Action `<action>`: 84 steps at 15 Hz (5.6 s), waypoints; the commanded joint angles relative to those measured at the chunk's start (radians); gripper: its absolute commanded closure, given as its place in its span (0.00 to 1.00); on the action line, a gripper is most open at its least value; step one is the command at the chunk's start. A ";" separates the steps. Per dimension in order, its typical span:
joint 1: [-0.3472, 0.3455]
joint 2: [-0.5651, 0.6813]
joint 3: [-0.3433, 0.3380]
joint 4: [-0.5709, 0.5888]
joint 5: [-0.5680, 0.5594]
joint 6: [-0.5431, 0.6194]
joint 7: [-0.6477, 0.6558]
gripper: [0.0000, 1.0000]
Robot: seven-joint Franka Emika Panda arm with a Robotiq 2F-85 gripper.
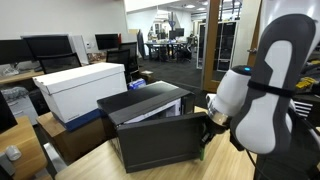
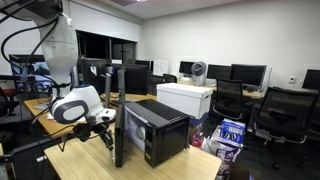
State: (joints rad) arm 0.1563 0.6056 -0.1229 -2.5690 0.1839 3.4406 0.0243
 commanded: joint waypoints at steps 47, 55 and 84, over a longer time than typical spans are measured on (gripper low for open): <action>-0.195 -0.153 0.211 0.176 -0.138 -0.428 0.067 0.93; -0.098 -0.117 0.139 0.156 -0.163 -0.357 0.057 0.96; -0.353 0.116 0.152 0.239 -0.319 0.013 -0.049 0.00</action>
State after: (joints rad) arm -0.1831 0.7416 0.0142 -2.2995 -0.1165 3.4524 0.0052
